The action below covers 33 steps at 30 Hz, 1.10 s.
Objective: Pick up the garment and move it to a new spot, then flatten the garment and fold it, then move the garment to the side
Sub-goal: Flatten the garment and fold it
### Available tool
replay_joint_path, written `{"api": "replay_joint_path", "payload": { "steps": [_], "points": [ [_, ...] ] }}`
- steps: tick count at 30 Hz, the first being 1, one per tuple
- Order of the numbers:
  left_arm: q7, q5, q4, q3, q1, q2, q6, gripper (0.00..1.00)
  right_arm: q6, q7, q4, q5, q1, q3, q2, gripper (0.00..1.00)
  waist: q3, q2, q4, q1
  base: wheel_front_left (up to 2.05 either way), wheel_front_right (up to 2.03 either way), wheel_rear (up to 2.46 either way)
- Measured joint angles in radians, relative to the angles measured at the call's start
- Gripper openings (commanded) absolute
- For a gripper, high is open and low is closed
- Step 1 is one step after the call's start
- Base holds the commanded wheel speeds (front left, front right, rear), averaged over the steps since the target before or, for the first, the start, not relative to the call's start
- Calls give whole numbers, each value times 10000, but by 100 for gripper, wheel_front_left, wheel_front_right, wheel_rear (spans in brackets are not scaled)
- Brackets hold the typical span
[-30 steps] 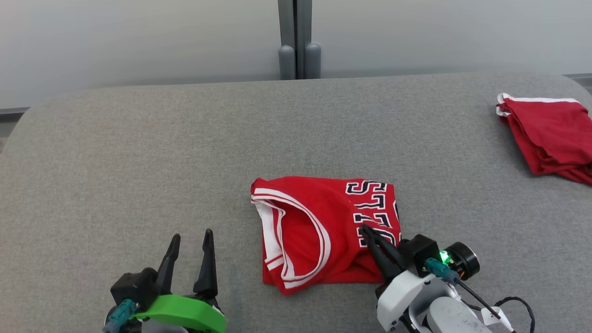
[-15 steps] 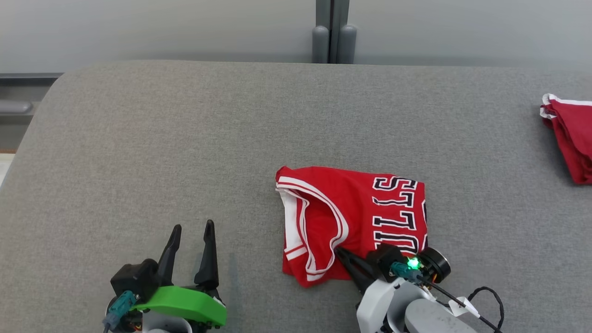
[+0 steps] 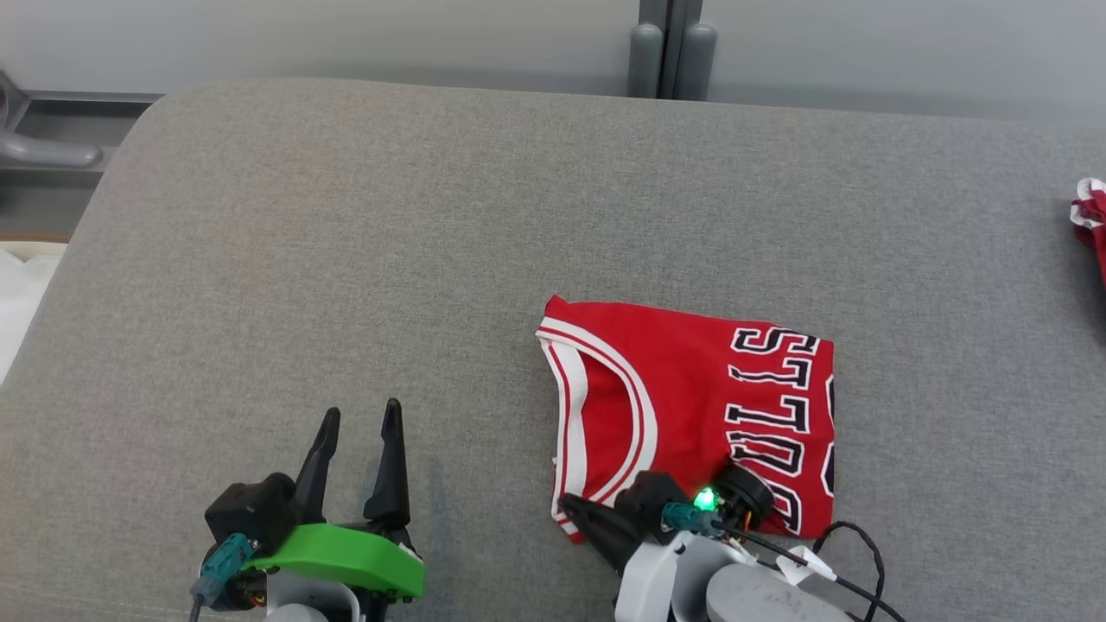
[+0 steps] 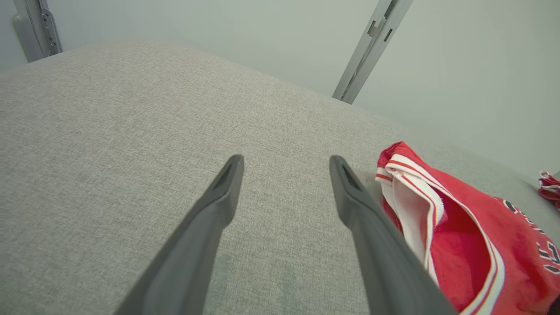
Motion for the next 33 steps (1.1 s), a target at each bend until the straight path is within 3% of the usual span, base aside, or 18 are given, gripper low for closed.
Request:
{"api": "replay_joint_path", "payload": {
  "steps": [12, 21, 22, 25, 26, 27, 33],
  "points": [
    [0, 4, 81, 79, -23, 0, -2, 100, 0, 15, -199, 940, -417, 1099, 0, 0, 18, 0, 91, 0, 0, 0, 0],
    [0, 389, 140, 261, -23, 0, -81, 100, 0, -362, -711, 911, -492, 332, 2, 1, -281, 0, -246, 0, 0, 0, 0],
    [0, 412, 140, 278, -23, 0, -90, 100, 0, -364, -771, 823, -490, 123, 4, 6, -321, 0, -298, 0, 0, 0, 0],
    [0, 527, 140, 282, -23, -2, -115, 100, 0, -407, -932, 368, -435, -761, 2, 45, -476, 1, -500, 0, 0, 0, 0],
    [0, 541, 142, 276, -23, 0, -148, 100, 0, -408, -1070, 194, -390, -1133, 0, 80, -531, 1, -579, 0, 0, 0, 0],
    [0, 579, 142, 257, -24, 0, -171, 100, 0, -416, -1239, -36, -334, -1547, 2, 100, -585, 0, -662, 0, 0, 0, 0],
    [0, 623, 98, 159, -35, -2, -222, 100, 0, -418, -1988, -1323, 346, -3894, 0, 100, -884, 1, -1143, 0, 0, 0, 0]
  ]
}}
